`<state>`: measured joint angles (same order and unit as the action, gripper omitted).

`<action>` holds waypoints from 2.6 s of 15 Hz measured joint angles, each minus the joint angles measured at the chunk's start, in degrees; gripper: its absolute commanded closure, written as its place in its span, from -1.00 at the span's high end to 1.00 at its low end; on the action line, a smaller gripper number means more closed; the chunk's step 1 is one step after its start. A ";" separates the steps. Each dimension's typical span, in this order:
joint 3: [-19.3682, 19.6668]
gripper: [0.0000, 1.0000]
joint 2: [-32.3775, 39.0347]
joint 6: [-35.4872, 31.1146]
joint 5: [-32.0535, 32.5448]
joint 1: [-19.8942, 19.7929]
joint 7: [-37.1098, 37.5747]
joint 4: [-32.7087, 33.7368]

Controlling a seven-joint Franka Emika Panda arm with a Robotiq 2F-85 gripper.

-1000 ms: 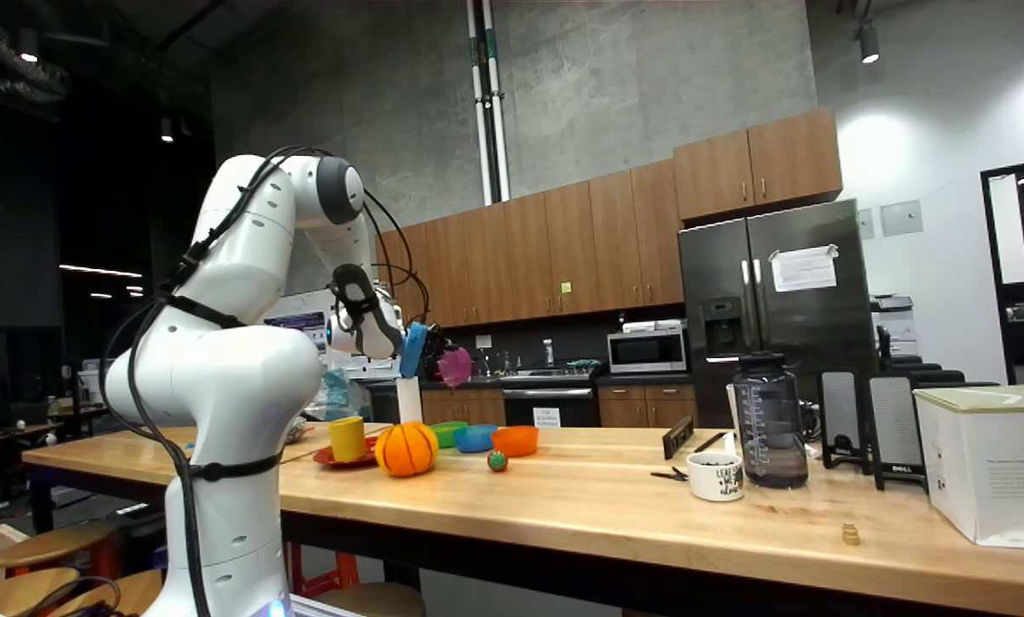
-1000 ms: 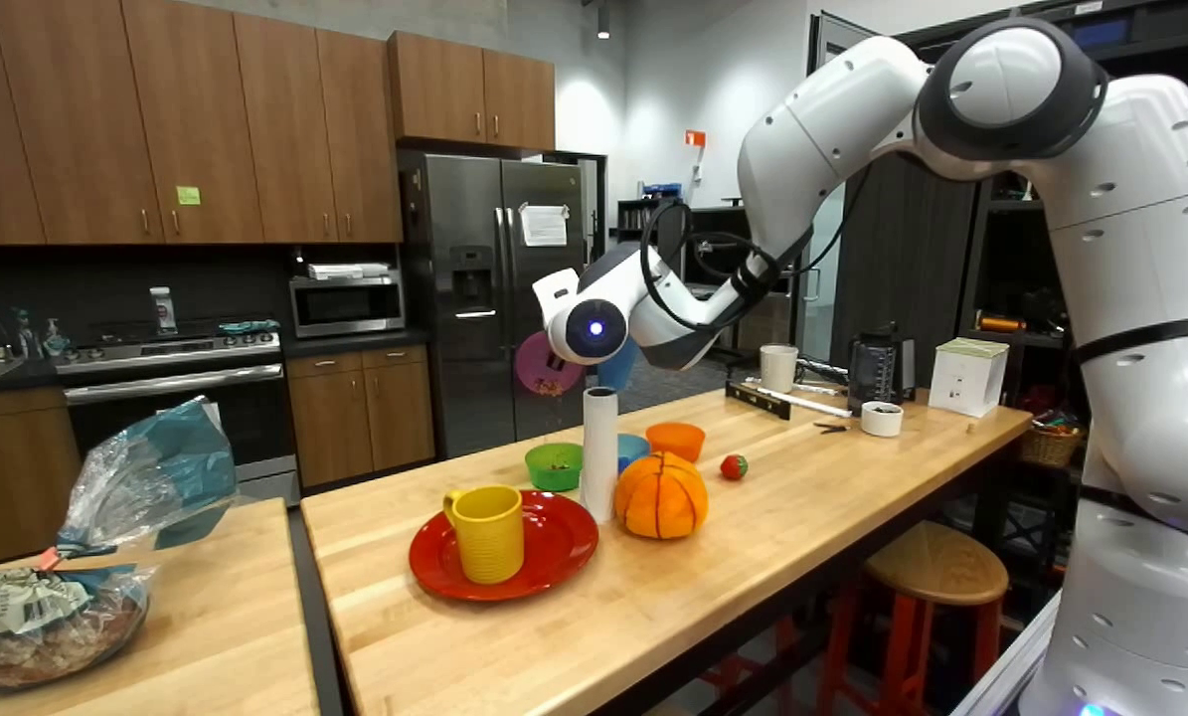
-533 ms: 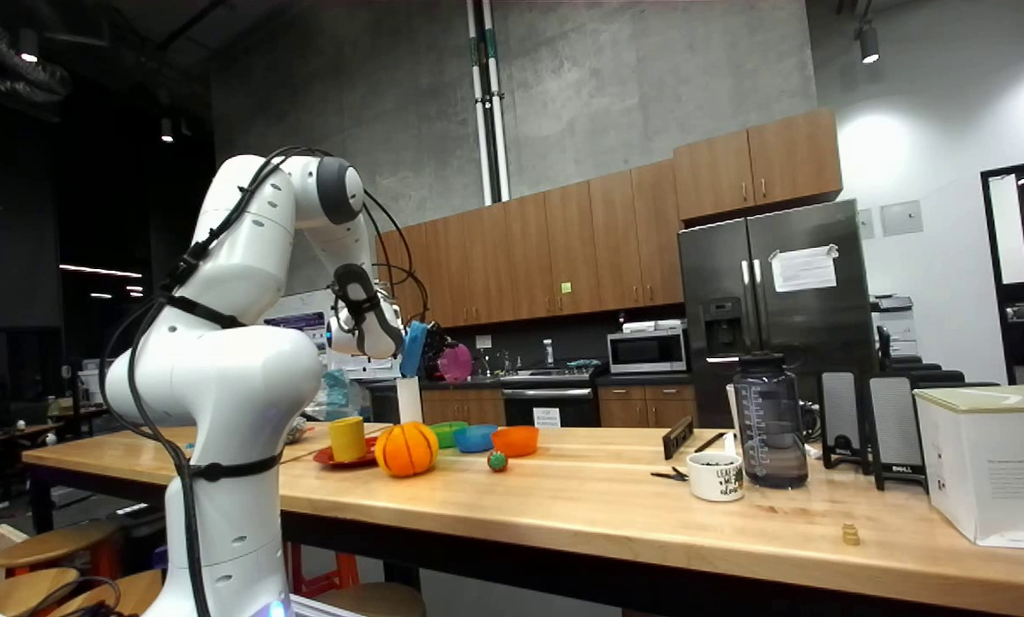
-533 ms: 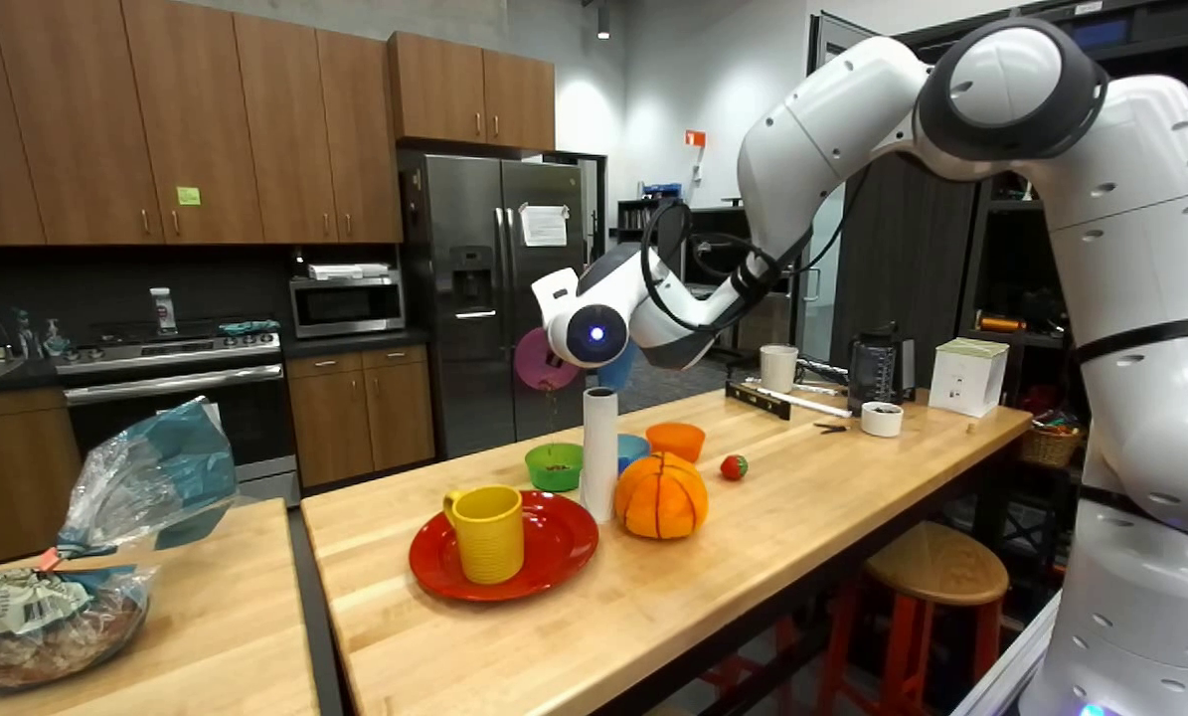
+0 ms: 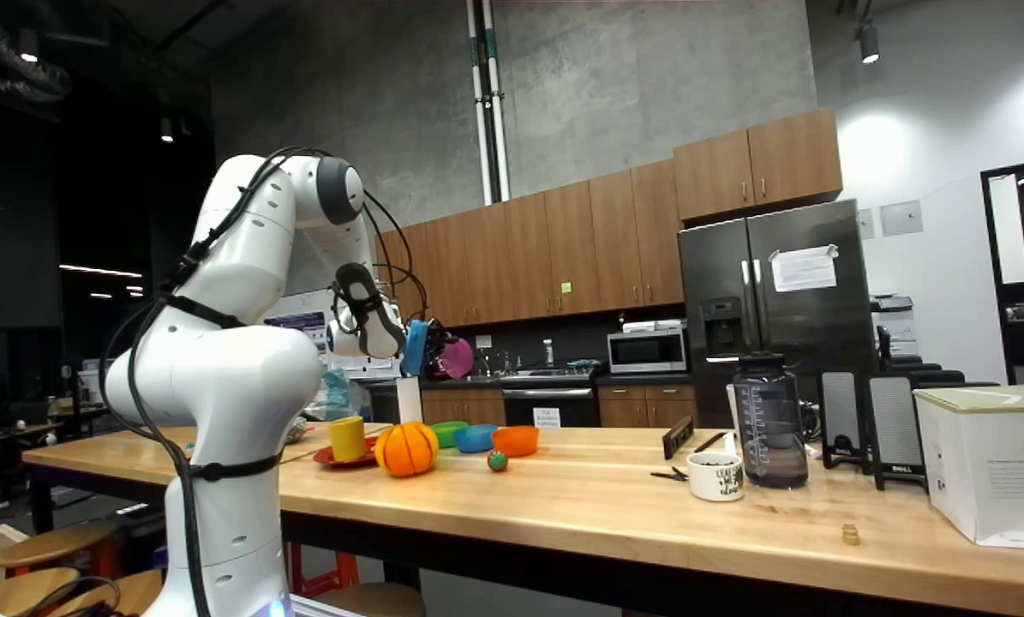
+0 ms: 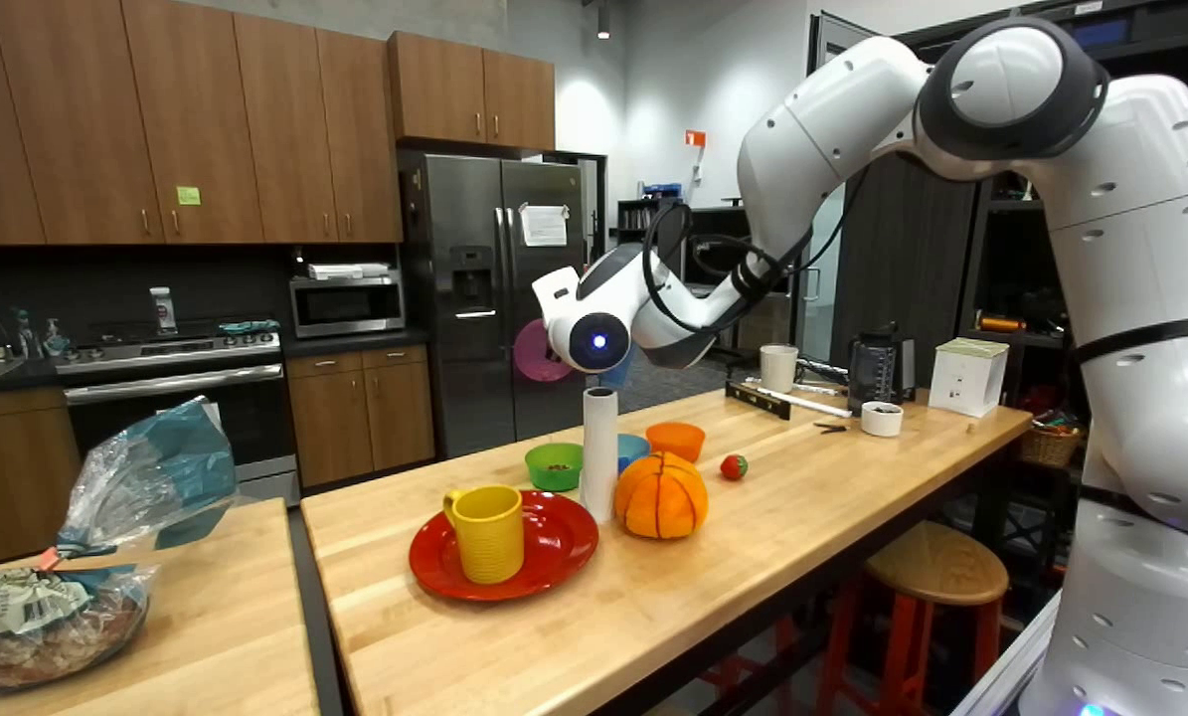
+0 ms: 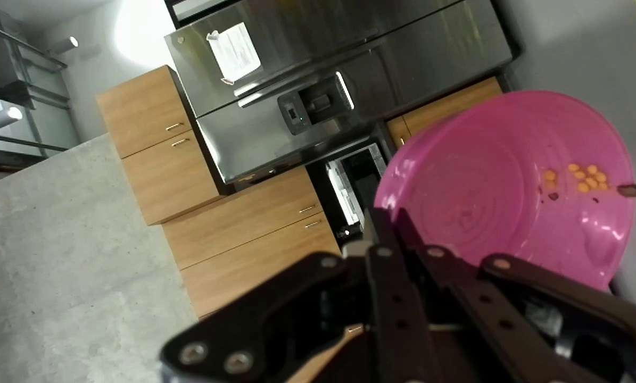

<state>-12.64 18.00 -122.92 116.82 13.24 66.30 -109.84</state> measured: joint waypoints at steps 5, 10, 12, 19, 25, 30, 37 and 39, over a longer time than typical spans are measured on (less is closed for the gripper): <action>-0.30 -0.98 0.00 2.38 2.43 0.00 2.06 -0.44; -0.62 -0.98 0.00 3.73 3.56 0.00 3.09 -0.51; -0.63 -0.98 -0.49 2.92 3.38 -0.14 3.96 -1.32; -0.34 -0.98 -5.15 -7.47 -1.94 -3.55 3.73 -2.40; 1.46 -0.98 -7.21 -12.21 -9.40 -6.21 0.17 -1.89; 4.34 -0.98 -7.20 -16.68 -21.34 -9.04 -7.35 -0.68; 8.53 -0.98 -6.69 -19.50 -43.61 -12.44 -22.42 2.03; 9.54 -0.98 -6.29 -19.51 -50.14 -13.08 -27.04 3.27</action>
<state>-3.10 11.71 -142.43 66.67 0.16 39.26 -106.57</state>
